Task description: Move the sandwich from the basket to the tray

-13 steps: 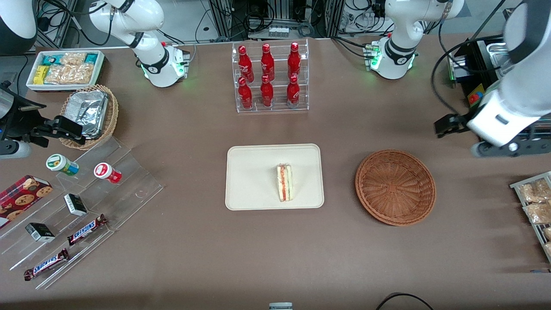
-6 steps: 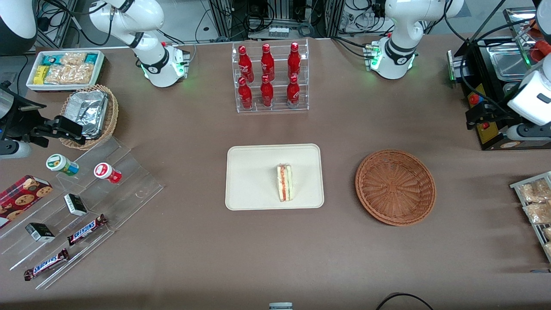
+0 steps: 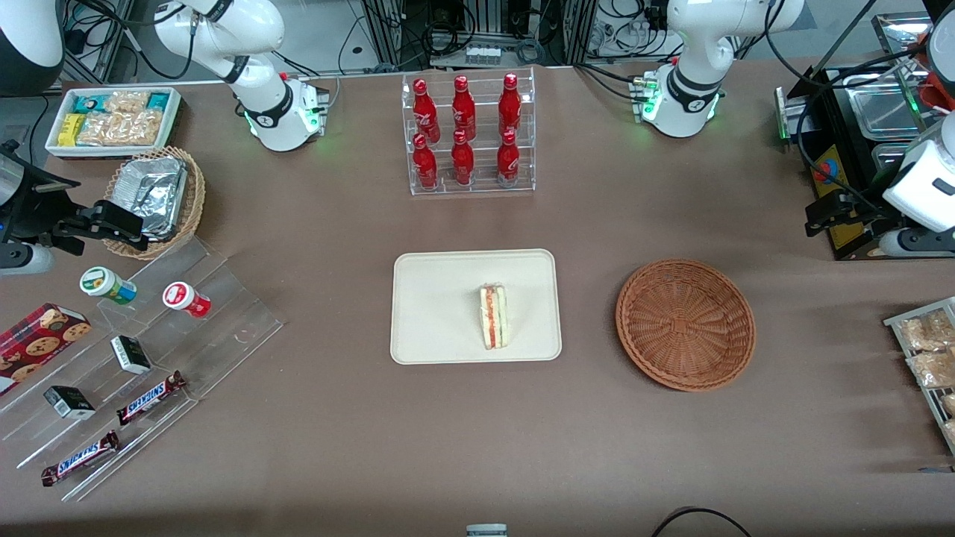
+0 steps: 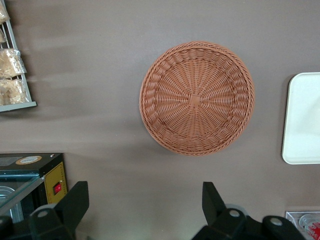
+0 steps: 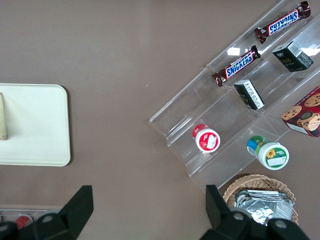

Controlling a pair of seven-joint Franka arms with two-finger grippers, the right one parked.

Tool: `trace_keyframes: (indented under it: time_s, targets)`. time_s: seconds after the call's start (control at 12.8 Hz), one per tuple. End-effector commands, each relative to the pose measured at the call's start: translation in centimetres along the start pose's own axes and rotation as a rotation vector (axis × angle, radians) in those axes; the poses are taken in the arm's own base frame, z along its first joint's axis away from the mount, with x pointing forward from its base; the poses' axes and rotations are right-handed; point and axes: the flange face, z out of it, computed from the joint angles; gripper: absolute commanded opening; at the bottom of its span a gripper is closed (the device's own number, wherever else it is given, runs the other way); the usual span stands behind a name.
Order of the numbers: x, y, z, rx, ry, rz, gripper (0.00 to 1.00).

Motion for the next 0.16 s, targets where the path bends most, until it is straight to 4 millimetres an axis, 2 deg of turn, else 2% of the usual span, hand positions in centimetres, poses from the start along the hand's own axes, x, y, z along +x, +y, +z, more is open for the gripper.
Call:
trace_keyframes:
  time_s: [0.0, 0.08]
  targets:
    - [0.32, 0.32, -0.49, -0.009, 0.017, -0.020, 1.00]
    - [0.75, 0.52, -0.67, -0.009, 0.016, -0.012, 1.00]
